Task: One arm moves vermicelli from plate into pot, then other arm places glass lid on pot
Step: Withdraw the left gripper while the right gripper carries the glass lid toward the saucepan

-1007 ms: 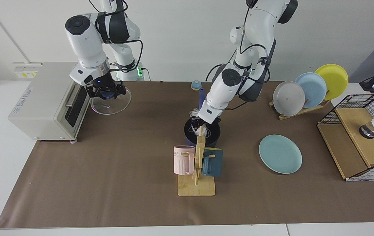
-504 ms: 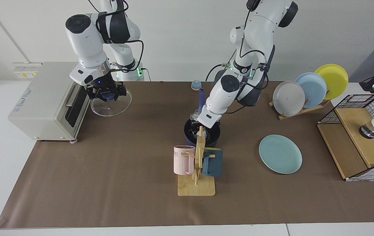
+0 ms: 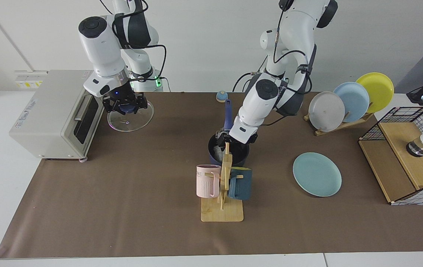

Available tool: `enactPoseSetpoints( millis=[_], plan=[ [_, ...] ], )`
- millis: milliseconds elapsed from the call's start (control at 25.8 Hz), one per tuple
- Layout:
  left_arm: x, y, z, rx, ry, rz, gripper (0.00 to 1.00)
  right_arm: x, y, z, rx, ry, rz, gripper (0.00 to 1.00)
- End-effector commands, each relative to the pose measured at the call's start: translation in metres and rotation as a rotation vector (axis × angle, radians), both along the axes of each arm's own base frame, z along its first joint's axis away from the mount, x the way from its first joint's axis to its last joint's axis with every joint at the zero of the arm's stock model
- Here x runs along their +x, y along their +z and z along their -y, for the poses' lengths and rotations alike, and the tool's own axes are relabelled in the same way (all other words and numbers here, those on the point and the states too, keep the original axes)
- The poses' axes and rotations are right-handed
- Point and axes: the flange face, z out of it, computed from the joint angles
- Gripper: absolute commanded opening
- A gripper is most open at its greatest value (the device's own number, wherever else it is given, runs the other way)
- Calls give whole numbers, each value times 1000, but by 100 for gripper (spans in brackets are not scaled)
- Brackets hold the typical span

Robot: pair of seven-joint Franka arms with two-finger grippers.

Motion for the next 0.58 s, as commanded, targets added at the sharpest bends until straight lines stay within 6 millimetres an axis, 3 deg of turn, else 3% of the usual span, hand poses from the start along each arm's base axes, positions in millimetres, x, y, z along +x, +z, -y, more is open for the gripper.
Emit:
enactPoseSetpoints(
  millis=[0,271,465,542],
  plan=[
    [5,67,-47,97,-52,31,100,4,0,-29,25,-53,8,0],
    [-4,126,-122,172,-143,31,100,2,-7,-91,35,-114,30,0],
    [-24,174,-193,131,-175,10,100,9,-8,-139,50,-175,25,0],
    [-33,183,-210,129,-196,-11,100,8,-13,-161,51,-187,10,0]
  ],
)
